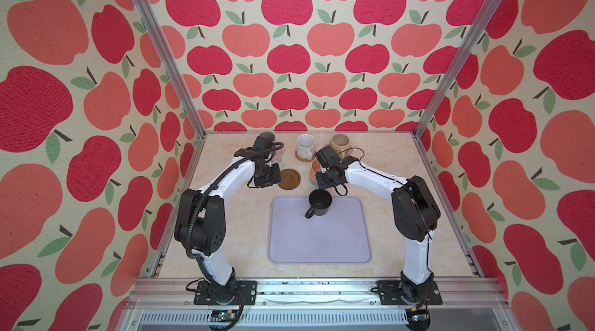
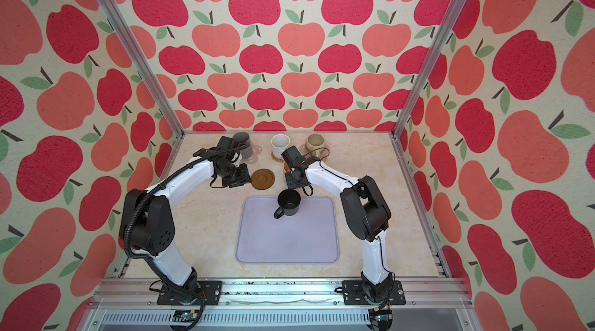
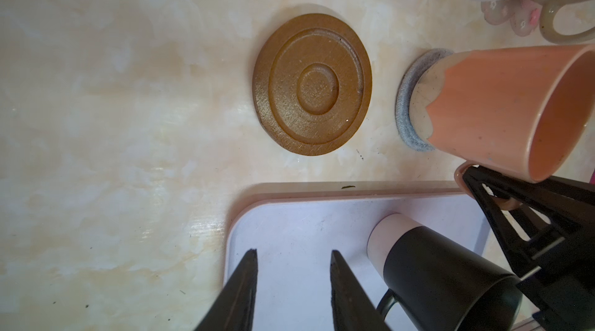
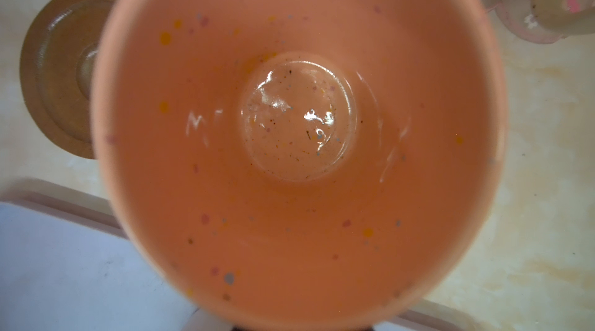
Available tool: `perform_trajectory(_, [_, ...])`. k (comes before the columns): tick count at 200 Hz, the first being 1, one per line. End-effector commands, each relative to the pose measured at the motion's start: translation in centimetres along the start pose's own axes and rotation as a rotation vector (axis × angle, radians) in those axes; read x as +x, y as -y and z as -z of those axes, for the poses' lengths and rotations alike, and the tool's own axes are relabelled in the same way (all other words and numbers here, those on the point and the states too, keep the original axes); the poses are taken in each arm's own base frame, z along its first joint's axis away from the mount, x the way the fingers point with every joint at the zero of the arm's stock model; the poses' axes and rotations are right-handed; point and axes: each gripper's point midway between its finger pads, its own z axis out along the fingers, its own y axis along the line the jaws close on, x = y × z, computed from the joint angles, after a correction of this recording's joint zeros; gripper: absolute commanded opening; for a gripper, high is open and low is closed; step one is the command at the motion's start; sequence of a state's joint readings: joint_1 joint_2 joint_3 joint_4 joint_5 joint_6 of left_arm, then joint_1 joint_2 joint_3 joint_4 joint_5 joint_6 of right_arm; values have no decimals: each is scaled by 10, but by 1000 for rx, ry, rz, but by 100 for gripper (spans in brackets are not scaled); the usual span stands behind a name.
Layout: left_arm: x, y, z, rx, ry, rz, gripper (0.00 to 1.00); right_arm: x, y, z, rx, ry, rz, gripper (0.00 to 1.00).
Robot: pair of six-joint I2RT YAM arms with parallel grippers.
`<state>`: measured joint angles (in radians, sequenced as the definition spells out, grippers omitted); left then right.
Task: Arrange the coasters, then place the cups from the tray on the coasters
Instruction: 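Hold the orange mug steady on the grey knit coaster with the right gripper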
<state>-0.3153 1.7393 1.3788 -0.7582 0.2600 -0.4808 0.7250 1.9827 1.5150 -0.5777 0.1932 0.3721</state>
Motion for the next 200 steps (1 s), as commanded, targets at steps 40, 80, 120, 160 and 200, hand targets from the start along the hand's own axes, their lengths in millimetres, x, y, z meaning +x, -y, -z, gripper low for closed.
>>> perform_trajectory(40, [1,4,9,15,19,-3,40,-19,2,34,24,103,-6,0])
perform_trajectory(80, [3,4,9,12,13,-3,40,-22,3,36,27,116,5,0])
perform_trajectory(120, [3,4,9,8,13,-4,40,-20,2,28,29,100,8,0])
perform_trajectory(160, [4,3,6,7,6,-2,40,-19,5,24,35,97,5,0])
perform_trajectory(200, [4,3,4,9,1,-1,40,-16,10,19,41,88,-2,0])
